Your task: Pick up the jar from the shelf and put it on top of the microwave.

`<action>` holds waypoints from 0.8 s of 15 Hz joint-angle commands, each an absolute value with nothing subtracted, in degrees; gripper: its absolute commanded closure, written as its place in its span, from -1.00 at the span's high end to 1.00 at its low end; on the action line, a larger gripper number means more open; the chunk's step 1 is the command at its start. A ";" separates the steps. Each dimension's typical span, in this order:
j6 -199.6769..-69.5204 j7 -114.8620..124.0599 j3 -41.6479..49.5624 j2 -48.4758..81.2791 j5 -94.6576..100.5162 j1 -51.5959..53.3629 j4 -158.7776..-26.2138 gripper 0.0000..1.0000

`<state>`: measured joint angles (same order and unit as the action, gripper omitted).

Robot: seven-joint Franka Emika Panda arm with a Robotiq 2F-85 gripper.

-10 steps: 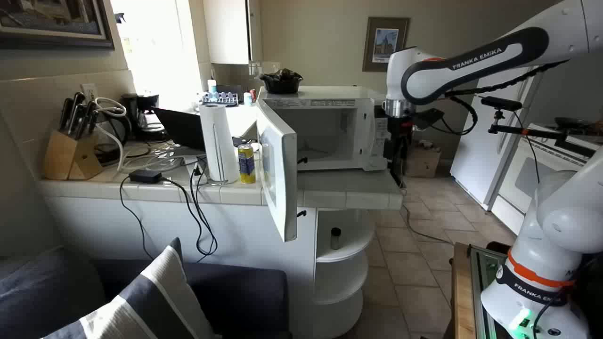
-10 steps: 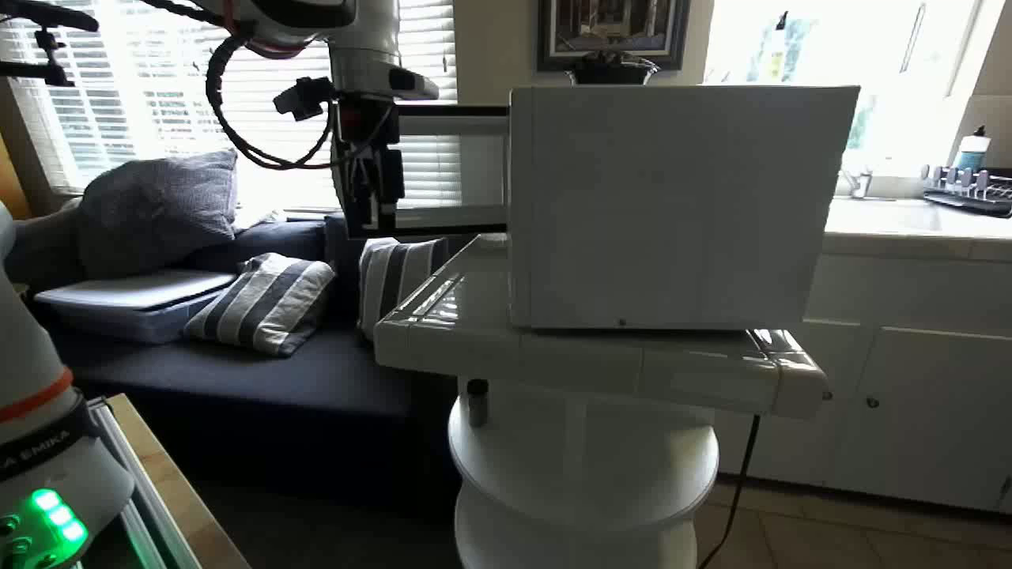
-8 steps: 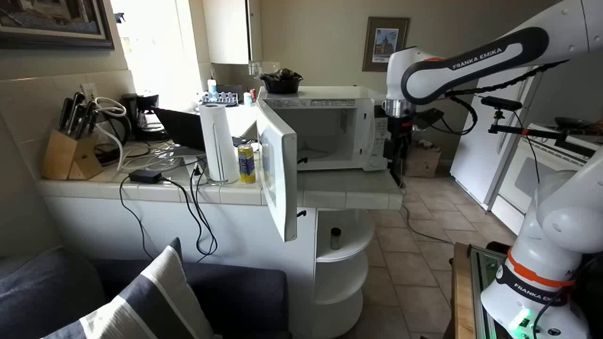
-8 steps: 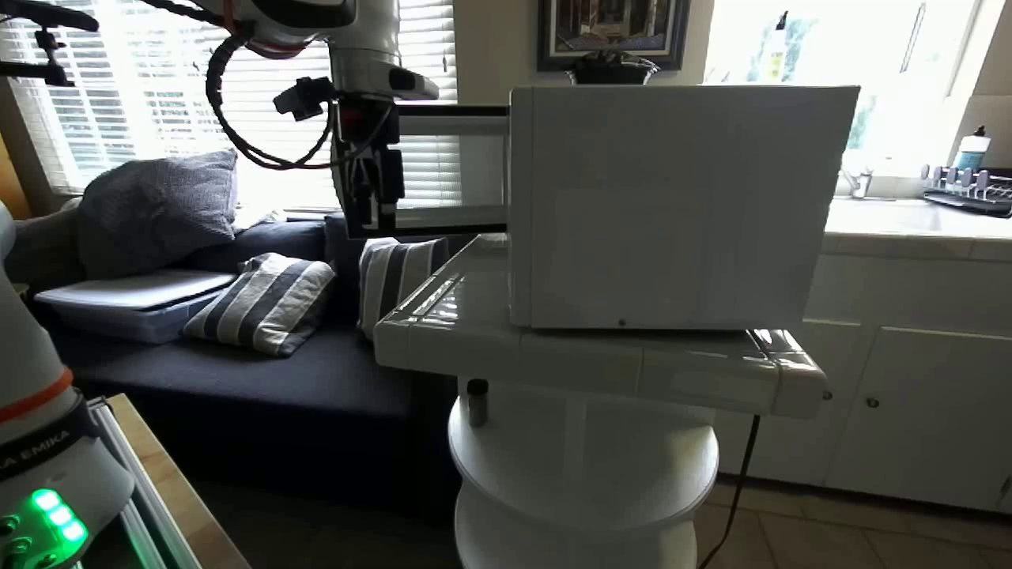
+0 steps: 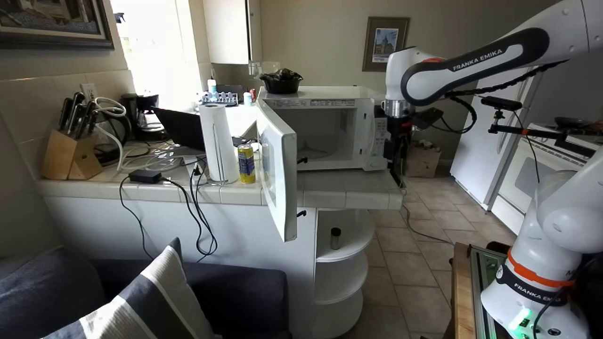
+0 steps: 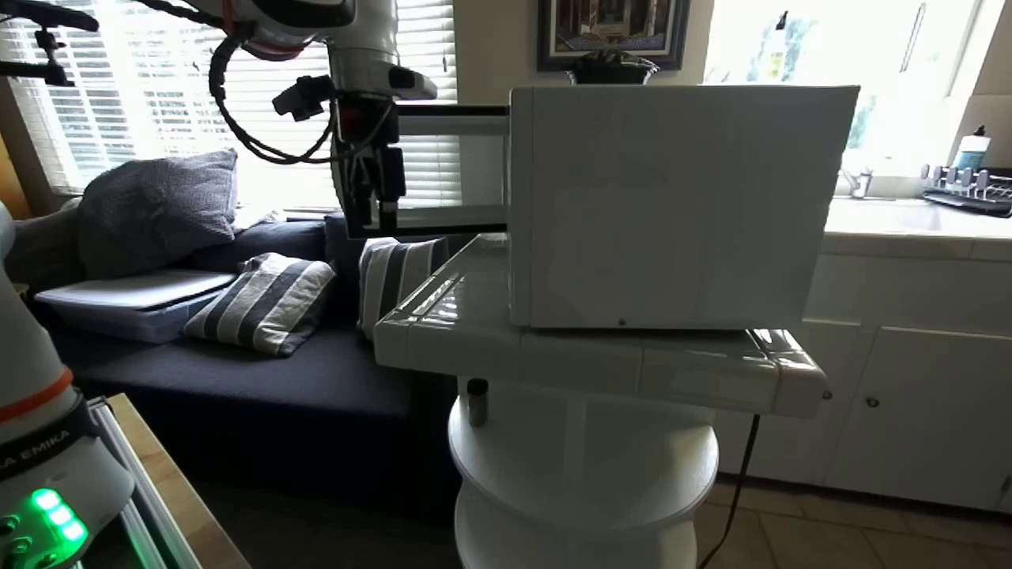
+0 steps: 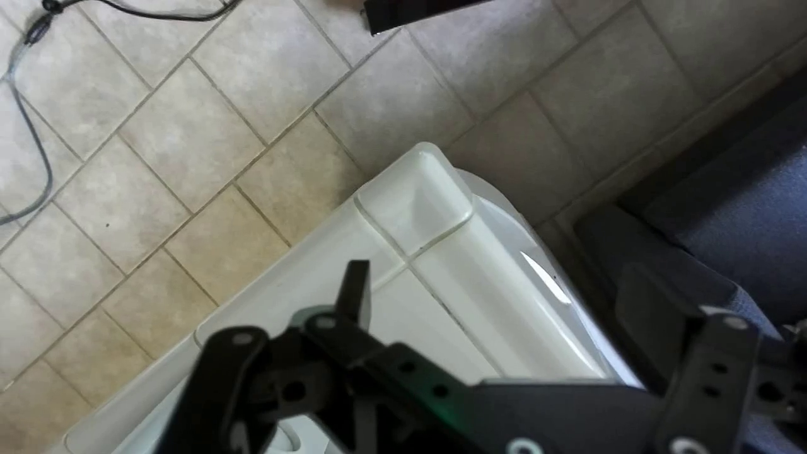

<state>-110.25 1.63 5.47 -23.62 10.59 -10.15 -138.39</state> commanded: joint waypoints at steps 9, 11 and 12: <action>-120.17 14.94 -5.47 -15.81 20.67 -2.15 -146.32 1.00; -126.76 18.30 -5.47 -14.16 19.53 -1.66 -148.54 1.00; -130.67 20.00 -5.24 -12.97 18.78 -1.69 -149.52 1.00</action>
<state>-122.51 15.44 -5.65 -15.53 20.35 -2.17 -146.73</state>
